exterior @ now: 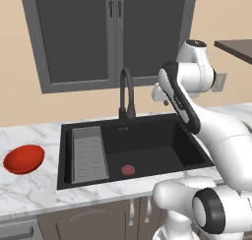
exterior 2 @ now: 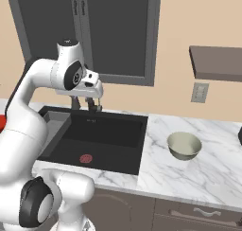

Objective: Rinse each bowl for a few seconds and place them down in the sink or on the counter.

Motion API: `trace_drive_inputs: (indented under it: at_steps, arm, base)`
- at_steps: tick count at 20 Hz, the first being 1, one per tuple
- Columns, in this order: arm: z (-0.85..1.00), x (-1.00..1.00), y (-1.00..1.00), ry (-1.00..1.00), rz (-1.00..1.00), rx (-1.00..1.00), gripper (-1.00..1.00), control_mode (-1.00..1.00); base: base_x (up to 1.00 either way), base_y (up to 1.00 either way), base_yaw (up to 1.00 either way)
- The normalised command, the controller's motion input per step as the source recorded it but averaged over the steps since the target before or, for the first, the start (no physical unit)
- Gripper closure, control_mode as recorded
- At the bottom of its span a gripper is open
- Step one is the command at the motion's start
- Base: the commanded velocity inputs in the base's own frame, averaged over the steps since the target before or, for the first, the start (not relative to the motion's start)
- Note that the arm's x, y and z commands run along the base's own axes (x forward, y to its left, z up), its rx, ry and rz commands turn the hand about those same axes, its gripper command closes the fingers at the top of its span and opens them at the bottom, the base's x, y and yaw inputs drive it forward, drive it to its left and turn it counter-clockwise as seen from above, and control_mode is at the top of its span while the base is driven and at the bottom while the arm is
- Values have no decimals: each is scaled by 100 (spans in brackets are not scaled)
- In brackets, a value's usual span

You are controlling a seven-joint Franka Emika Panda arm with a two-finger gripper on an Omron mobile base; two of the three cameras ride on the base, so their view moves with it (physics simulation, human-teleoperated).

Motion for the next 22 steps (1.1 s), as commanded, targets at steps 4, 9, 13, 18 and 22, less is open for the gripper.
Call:
trace_drive_inputs:
  at_steps: [4, 9, 13, 18, 22]
  arm:
    - [0, -14, 2, -5, 0, -1, -100, -100]
    - [0, -38, 4, -9, 0, 0, -100, -100]
    - [-2, -35, 0, -8, 0, 0, -100, -100]
    - [-16, -12, 0, -13, 2, -3, -100, -100]
    - [-27, 0, 0, -22, 9, -3, -100, -100]
  base:
    - [0, 0, 0]
    - [0, 0, 0]
    - [0, 0, 0]
    - [0, 0, 0]
    - [0, 0, 0]
